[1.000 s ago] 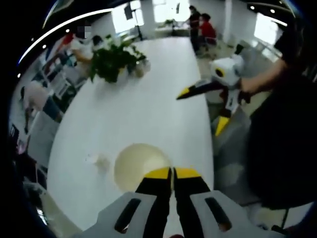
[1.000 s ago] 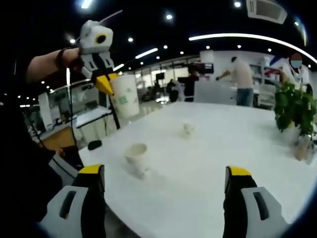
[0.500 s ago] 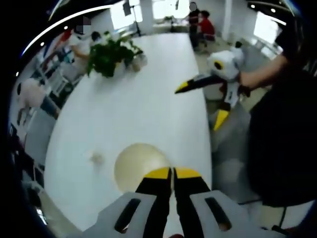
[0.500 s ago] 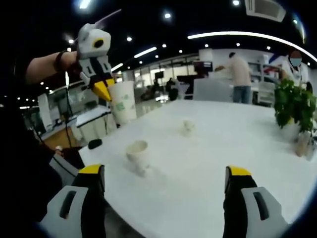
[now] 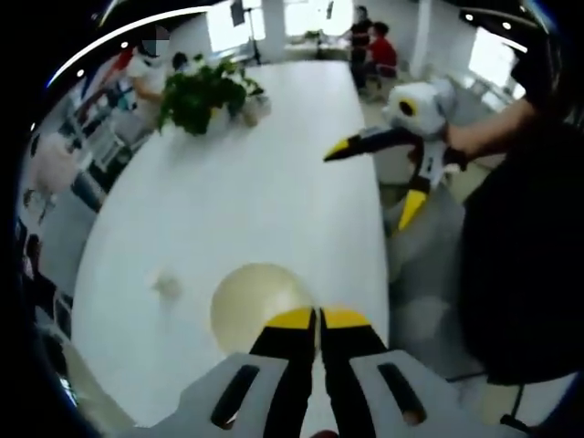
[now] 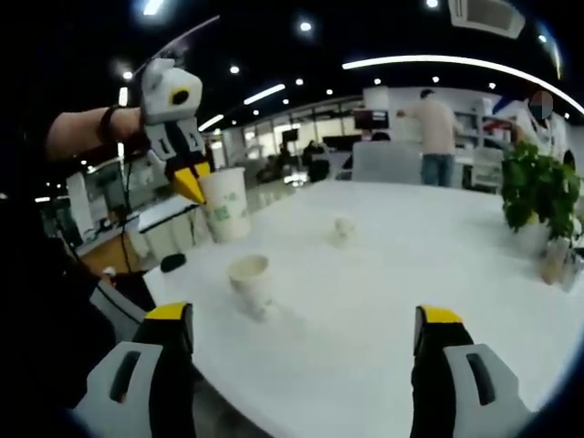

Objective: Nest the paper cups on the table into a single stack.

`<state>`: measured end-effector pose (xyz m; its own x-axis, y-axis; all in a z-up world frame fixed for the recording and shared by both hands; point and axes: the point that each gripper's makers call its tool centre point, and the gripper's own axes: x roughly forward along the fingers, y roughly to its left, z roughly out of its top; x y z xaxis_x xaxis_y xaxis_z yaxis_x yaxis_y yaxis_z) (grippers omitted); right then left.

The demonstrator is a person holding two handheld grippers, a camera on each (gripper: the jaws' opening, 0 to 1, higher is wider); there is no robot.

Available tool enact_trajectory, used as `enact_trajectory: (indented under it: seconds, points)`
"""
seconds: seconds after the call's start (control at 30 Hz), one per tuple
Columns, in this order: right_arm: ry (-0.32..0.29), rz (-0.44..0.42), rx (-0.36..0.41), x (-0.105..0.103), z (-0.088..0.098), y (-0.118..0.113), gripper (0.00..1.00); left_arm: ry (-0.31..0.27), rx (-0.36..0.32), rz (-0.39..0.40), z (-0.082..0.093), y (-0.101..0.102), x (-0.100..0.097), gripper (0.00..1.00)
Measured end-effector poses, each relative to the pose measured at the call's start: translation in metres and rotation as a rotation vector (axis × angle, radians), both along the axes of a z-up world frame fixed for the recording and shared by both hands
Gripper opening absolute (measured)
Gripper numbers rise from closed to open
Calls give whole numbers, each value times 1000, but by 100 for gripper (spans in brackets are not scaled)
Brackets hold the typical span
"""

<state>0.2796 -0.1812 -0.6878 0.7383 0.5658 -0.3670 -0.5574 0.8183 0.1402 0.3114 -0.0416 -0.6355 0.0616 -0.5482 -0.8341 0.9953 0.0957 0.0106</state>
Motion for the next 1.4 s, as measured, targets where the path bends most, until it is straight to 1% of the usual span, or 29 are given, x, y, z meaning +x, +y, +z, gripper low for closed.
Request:
enact_trajectory:
  seconds: [0.2,0.3,0.47,0.6,0.7,0.87,1.07,1.23,1.3,1.4]
  points:
    - [1,1,0,1,-1,1,99,1,2,6,-6,1,1,0]
    - [5,-1,0,-1,-2,0,99,-22,26,-15,-10,3,2,0]
    - [11,-4,0,-2,-4,-1,99,-15,40,-12,-20,3,4,0]
    - [16,-10,3,-2,-5,-4,99,-26,59,-24,-27,3,6,0]
    - [22,-15,0,-3,-7,-7,99,-25,49,-19,-31,1,9,0]
    - [28,-24,1,-3,-8,-10,98,-17,54,-18,-42,2,12,0]
    - [37,-31,3,-3,-10,-11,98,-31,64,-28,-52,3,18,0]
    - [45,-30,-2,-4,-13,-11,98,-20,90,-44,-63,6,16,0]
    - [47,-30,-3,-3,-14,-12,98,-16,87,-40,-67,7,15,0]
    - [48,-31,-6,-1,-13,-13,98,-27,100,-53,-77,9,14,0]
